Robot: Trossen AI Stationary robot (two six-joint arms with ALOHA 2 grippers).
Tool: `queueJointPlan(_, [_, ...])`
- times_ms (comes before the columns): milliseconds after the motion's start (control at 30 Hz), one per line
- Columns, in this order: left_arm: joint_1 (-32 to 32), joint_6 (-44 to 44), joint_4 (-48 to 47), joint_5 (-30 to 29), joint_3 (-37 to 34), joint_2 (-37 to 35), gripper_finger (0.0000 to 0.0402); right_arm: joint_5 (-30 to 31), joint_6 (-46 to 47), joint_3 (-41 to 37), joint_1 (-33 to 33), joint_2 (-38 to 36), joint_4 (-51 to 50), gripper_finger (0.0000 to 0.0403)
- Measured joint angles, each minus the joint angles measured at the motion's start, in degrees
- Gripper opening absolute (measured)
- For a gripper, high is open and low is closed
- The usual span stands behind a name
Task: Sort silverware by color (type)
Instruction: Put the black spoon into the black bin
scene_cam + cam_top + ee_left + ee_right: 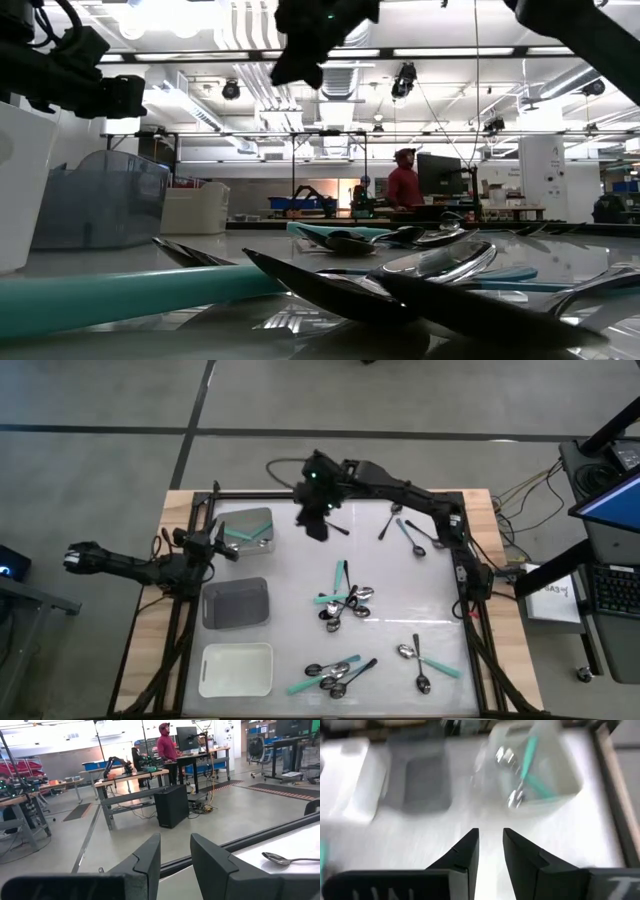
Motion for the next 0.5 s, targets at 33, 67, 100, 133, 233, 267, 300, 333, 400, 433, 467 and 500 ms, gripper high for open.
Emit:
queueJointPlan(33, [0.01,0.0,-0.04,0.0,0.01,0.0,0.009,0.01,-1.24,-0.02,0.26,-0.52,-2.15,0.0076])
queueJointPlan(67, [0.01,0.0,-0.03,0.0,0.01,0.0,0.009,-0.03,-2.16,-0.02,0.46,-1.06,-3.9,0.0074])
queueJointPlan(100, [0.01,-0.02,0.0,0.0,0.0,0.02,0.009,-0.06,-3.05,-0.08,0.66,-1.56,-5.12,0.0073])
queueJointPlan(133, [0.01,0.0,-0.03,0.0,-0.01,0.02,0.009,-0.07,-4.03,-0.11,0.7,-2.01,-6.17,0.0072])
queueJointPlan(233, [-0.01,0.0,-0.01,0.0,0.01,0.07,0.009,-0.02,-6.42,-0.74,0.6,-3.15,-9.72,0.0069])
queueJointPlan(267, [0.01,0.0,-0.04,0.0,-0.01,0.07,0.009,0.03,-7.3,-1.23,0.46,-3.52,-10.28,0.0068])
queueJointPlan(300, [0.01,0.0,-0.02,0.0,0.01,0.07,0.009,0.02,-7.82,-1.99,0.27,-4.01,-10.59,0.0068])
queueJointPlan(333, [-0.01,-0.02,0.0,0.0,0.01,0.08,0.009,0.02,-8.46,-3.23,-0.18,-5.04,-10.66,0.0068])
queueJointPlan(400, [-0.01,-0.01,-0.03,0.0,0.0,0.11,0.009,-0.09,-9.29,-6.66,-1.17,-7.51,-10.02,0.0068])
queueJointPlan(433, [0.01,-0.01,-0.02,0.0,0.01,0.11,0.009,-0.17,-9.32,-8.97,-1.98,-9.18,-9.17,0.0068])
queueJointPlan(467, [-0.01,-0.01,-0.02,0.0,0.01,0.11,0.009,-0.24,-9.21,-11.68,-2.79,-10.87,-7.8,0.0068])
queueJointPlan(500, [0.0,-0.01,-0.02,0.0,0.0,0.12,0.009,-0.24,-8.73,-14.88,-3.51,-12.62,-5.99,0.0067])
